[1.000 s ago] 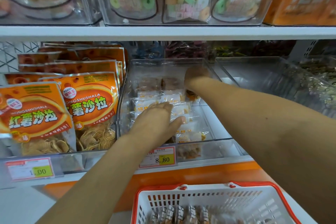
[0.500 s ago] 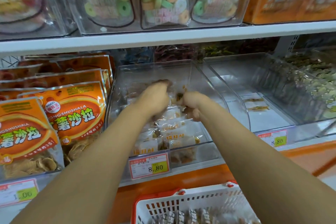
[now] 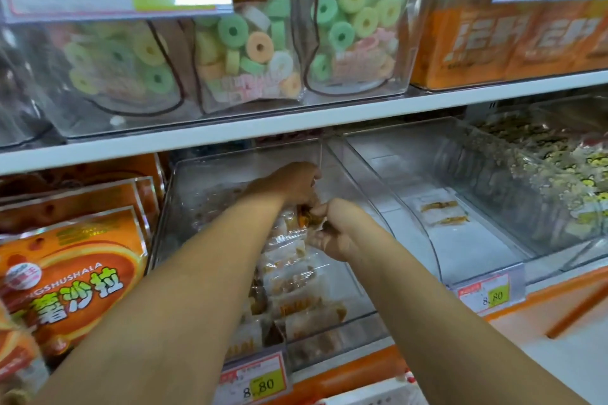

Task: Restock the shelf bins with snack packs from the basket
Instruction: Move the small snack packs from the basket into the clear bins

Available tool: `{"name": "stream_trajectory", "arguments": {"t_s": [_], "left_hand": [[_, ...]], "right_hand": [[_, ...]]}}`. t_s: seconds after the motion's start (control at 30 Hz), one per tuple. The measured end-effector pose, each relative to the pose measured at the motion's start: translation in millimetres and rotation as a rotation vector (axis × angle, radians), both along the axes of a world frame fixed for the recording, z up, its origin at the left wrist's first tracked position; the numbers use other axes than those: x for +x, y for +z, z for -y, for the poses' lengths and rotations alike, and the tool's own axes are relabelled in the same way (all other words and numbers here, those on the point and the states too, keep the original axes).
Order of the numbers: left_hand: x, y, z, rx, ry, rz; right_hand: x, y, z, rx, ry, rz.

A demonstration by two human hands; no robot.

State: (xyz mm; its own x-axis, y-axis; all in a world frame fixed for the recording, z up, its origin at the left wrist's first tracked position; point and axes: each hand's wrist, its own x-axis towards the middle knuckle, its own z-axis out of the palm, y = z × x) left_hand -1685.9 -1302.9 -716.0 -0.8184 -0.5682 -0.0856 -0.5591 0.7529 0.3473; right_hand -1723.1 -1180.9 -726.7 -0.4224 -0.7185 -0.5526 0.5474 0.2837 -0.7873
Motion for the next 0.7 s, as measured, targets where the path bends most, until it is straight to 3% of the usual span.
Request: {"name": "stream_trajectory", "arguments": {"t_s": [0.23,0.5,0.6,0.7], "left_hand": [[0,10,3,-0.054,-0.099,0.077],[8,19,-5,-0.064,-0.175,0.048],[15,7,-4,-0.181,-0.143,-0.019],[15,3,-5,-0.42,-0.102,-0.007]], "right_hand": [[8,-5,-8,0.113,0.073,-0.078],[17,-3,0,-0.076,-0.276,0.143],[17,4,5,-0.084,-0.278,0.105],[9,3,3,-0.05,-0.163,0.066]]}}
